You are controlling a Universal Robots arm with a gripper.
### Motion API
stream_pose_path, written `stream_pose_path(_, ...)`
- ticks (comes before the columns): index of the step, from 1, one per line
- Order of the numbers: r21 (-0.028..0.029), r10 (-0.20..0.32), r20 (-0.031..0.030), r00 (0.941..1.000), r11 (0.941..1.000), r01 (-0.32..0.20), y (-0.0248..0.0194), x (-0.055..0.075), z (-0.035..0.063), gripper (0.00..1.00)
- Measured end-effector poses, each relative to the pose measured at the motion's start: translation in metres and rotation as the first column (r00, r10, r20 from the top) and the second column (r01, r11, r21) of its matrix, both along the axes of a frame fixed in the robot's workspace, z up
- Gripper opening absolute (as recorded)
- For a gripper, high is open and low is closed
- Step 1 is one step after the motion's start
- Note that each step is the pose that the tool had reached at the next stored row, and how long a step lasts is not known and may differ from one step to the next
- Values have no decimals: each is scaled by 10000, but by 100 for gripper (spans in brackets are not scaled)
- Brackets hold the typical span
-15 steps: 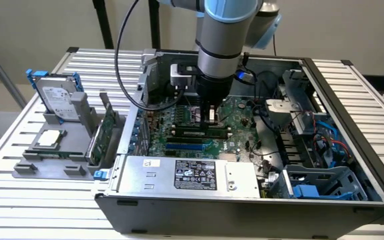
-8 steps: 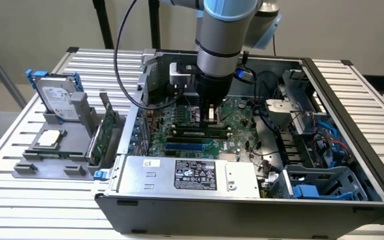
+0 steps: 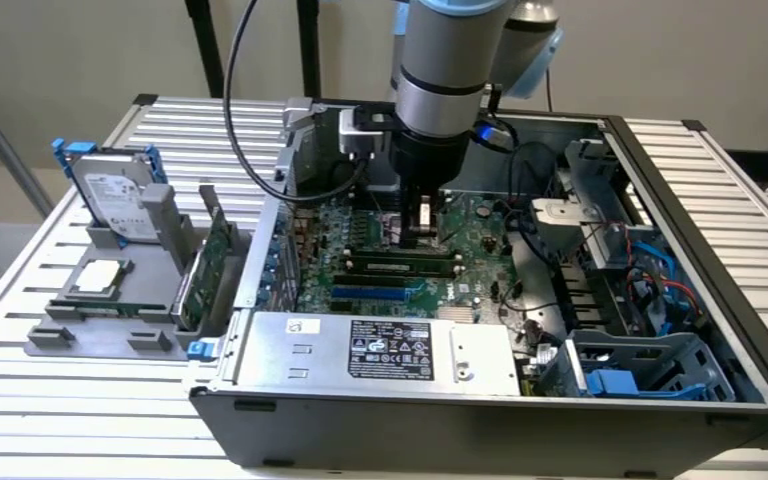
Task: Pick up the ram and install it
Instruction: 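Press down the ram until it locks into place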
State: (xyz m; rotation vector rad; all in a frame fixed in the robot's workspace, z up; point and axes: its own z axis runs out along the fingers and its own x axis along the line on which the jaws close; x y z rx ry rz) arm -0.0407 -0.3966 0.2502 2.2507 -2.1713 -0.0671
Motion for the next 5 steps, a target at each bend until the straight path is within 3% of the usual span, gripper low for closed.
stream_pose_path(5, -2, 0, -1, 10000, 10000, 0, 0, 0, 1, 0)
